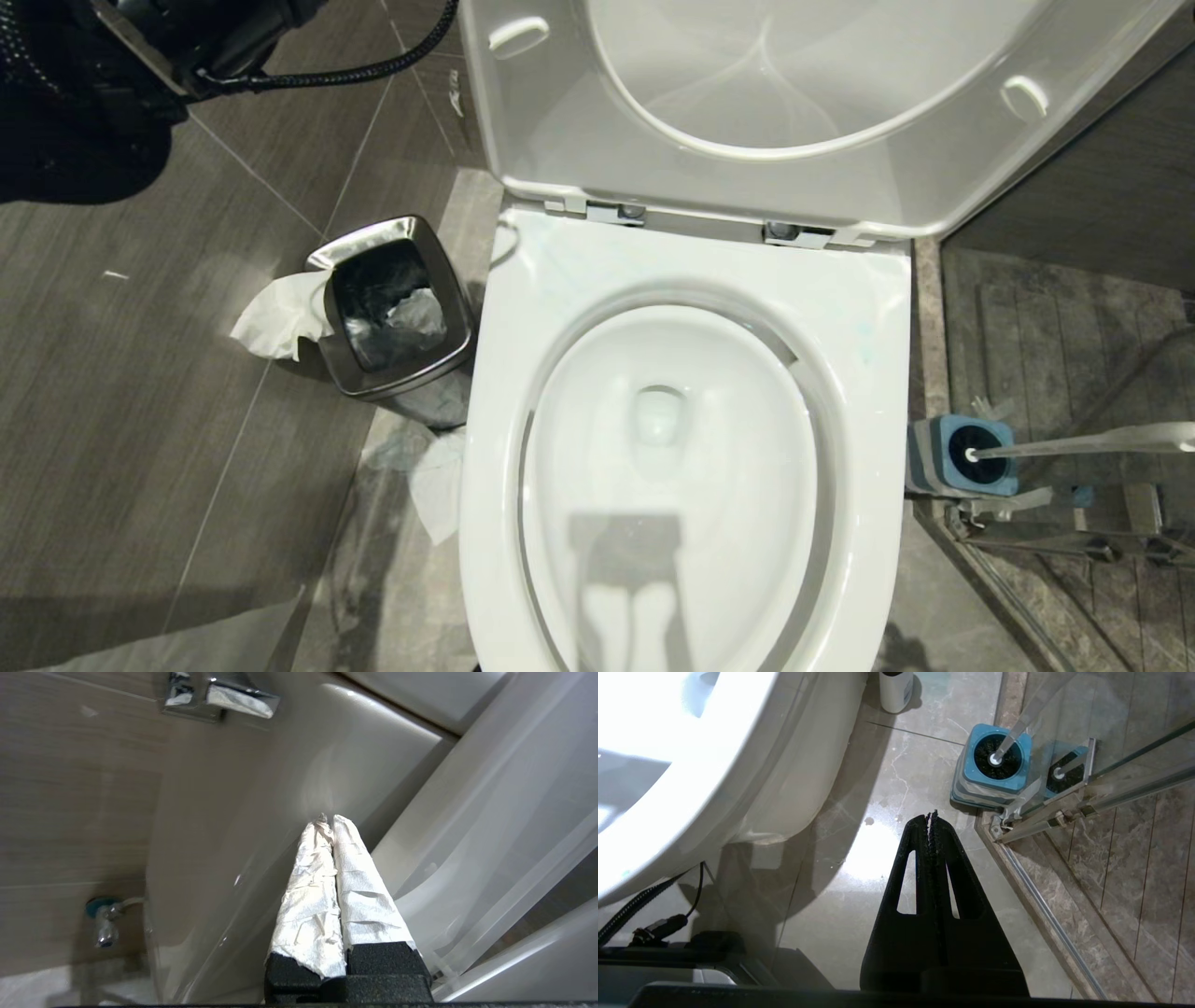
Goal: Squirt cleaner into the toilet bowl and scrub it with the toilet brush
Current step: Close the toilet lid
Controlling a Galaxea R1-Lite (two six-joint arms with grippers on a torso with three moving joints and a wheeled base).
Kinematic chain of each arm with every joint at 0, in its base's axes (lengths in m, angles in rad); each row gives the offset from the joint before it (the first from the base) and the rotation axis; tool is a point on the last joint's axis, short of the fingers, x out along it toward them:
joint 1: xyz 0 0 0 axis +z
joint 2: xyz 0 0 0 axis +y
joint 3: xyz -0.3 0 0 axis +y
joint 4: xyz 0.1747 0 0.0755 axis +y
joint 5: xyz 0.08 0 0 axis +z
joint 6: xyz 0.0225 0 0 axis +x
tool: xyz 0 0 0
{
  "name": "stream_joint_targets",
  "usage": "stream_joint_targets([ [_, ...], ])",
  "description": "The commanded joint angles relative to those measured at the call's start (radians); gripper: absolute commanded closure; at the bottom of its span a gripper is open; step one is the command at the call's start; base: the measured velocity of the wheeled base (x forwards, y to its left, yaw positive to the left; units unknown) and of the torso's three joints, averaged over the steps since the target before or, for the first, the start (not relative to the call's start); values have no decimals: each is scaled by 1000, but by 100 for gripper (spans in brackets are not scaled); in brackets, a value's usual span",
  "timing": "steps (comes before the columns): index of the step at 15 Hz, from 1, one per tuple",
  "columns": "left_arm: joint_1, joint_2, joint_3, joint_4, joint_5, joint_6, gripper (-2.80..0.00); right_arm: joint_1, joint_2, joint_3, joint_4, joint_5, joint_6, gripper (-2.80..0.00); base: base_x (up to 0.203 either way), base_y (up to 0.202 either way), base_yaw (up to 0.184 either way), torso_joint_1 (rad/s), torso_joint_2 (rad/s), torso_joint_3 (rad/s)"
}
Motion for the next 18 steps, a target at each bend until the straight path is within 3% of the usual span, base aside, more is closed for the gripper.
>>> stream_joint_targets([
  [1,-7,55,-34,-19,-1,-2,0,0,2,0,0,0,0,0,0,0,0,0,0,0],
  [13,-33,45,-24,-65,-99,-72,0,0,2,0,0,0,0,0,0,0,0,0,0,0],
  [16,-22,40,-25,-61,-86,-62,0,0,2,0,0,0,0,0,0,0,0,0,0,0],
  [18,-14,48,-26,-57,-51,-22,0,0,2,0,0,0,0,0,0,0,0,0,0,0],
])
